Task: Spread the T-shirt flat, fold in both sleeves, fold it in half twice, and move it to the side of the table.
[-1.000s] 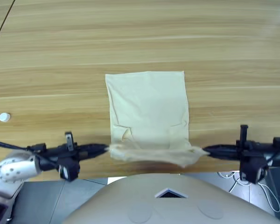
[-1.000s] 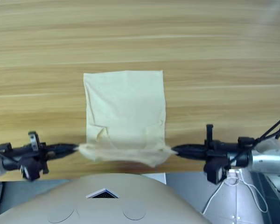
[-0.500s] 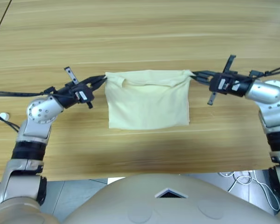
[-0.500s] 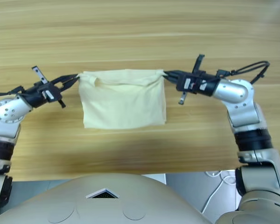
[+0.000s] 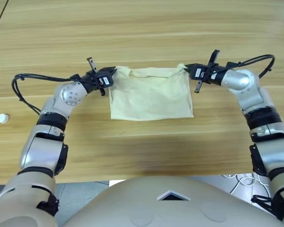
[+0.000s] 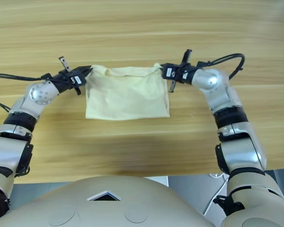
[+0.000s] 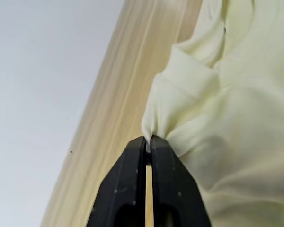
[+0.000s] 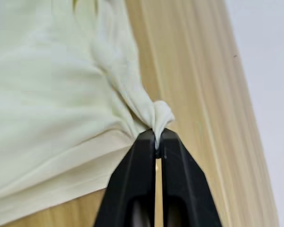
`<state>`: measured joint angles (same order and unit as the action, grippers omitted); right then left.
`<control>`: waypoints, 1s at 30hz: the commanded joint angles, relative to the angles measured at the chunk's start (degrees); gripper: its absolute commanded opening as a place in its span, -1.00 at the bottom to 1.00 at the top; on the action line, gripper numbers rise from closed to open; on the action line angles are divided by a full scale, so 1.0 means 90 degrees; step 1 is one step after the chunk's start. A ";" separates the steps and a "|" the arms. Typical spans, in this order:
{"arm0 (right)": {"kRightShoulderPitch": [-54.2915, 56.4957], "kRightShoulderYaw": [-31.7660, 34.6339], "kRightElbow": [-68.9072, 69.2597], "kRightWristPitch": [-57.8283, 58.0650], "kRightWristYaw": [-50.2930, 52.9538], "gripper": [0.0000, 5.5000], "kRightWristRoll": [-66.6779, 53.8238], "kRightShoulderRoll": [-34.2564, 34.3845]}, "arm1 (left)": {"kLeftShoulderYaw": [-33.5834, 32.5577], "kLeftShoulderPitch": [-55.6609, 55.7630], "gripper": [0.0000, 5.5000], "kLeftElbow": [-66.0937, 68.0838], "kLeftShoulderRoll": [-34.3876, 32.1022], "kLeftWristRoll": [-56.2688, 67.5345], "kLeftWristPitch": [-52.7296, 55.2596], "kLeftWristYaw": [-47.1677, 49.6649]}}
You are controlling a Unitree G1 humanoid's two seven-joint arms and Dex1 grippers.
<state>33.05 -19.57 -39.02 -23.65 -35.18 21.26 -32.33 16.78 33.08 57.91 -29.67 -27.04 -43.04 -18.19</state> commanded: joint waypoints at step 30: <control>-0.0584 0.0237 -0.0576 -0.2012 -0.0820 0.78 -0.0410 0.0067 | -0.3163 0.0602 -0.16 0.1000 0.0802 0.3402 0.1604 -0.0412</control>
<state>29.82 -14.20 -46.46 -41.20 -41.94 12.67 -28.92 -11.96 40.51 69.12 -21.66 3.87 -26.63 -21.89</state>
